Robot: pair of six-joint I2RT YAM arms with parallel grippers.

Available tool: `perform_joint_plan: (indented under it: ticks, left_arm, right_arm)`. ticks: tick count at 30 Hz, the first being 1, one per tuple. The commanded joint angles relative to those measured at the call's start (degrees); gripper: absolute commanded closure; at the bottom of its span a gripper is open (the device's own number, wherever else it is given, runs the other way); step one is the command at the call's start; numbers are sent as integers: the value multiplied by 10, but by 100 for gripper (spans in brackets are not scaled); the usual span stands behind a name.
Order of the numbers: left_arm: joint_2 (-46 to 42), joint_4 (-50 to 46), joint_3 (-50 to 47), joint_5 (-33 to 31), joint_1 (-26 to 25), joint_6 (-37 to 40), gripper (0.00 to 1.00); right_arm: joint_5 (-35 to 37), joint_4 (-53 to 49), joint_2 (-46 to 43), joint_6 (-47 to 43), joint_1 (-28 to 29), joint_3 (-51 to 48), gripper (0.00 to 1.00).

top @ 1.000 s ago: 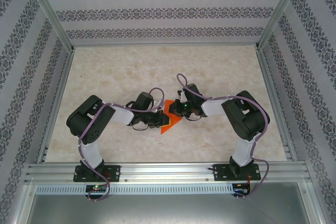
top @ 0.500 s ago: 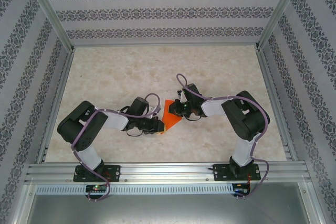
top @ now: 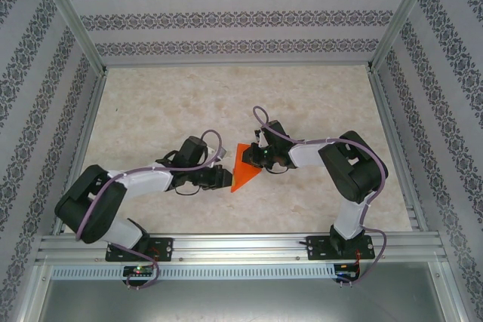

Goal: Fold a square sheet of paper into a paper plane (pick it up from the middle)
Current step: Fourth fold the wing at the center of the table.

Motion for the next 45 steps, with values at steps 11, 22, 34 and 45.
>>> perform_joint_plan:
  ticks: [11, 22, 34, 45]
  left_arm:
    - [-17, -6, 48, -94, -2, 15, 78]
    - [-7, 6, 48, -92, -3, 12, 78]
    - [4, 20, 56, -91, -3, 9, 78]
    - [21, 22, 72, -97, -3, 2, 78]
  right_arm:
    - [72, -92, 25, -7, 10, -14, 88]
    - [77, -99, 20, -7, 10, -21, 88]
    - [79, -101, 9, -3, 13, -23, 88]
    - [87, -113, -4, -10, 13, -22, 88]
